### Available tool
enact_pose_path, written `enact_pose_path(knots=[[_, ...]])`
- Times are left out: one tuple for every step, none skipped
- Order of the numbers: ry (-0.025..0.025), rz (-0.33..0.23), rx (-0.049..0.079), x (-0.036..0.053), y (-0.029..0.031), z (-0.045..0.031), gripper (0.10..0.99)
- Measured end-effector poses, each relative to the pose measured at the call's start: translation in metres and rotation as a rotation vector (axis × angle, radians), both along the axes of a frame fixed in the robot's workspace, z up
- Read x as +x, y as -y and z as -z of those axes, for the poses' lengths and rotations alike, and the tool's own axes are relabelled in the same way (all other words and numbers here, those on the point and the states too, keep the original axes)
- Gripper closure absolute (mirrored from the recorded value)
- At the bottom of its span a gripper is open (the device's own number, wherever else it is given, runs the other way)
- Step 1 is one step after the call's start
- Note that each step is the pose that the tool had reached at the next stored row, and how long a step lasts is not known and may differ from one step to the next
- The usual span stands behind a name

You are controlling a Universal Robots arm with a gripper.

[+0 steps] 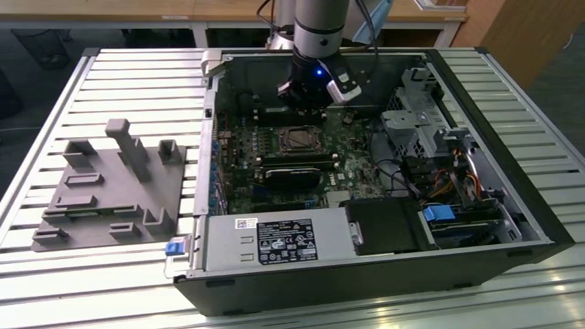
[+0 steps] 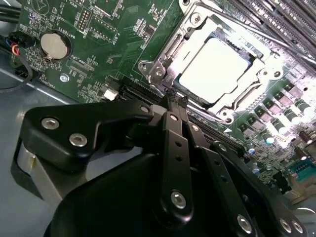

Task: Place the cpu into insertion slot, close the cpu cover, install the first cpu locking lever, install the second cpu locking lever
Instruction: 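Install the first cpu locking lever, then install the second cpu locking lever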

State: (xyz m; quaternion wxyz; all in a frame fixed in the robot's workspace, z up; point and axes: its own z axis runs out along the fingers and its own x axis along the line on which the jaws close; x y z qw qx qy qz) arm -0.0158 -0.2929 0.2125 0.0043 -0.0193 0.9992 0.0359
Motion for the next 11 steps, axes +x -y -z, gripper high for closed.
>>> enact_pose_path(knots=[[0.0000, 0.000, 0.000, 0.0001, 0.0004, 0.0000, 0.980], [0.0000, 0.000, 0.000, 0.0001, 0.0007, 0.0000, 0.980], [0.0001, 0.000, 0.000, 0.0002, 0.0009, 0.0001, 0.980], [0.0001, 0.000, 0.000, 0.0003, 0.0010, 0.0001, 0.980], [0.0001, 0.000, 0.000, 0.0004, 0.0011, 0.0001, 0.980], [0.0000, 0.000, 0.000, 0.0004, 0.0013, 0.0000, 0.980], [0.0000, 0.000, 0.000, 0.0004, 0.0015, 0.0000, 0.980], [0.0000, 0.000, 0.000, 0.0005, 0.0017, 0.0000, 0.980], [0.0000, 0.000, 0.000, 0.0005, 0.0020, 0.0000, 0.980], [0.0000, 0.000, 0.000, 0.0005, 0.0022, 0.0000, 0.980], [0.0000, 0.000, 0.000, 0.0005, 0.0025, 0.0000, 0.980]])
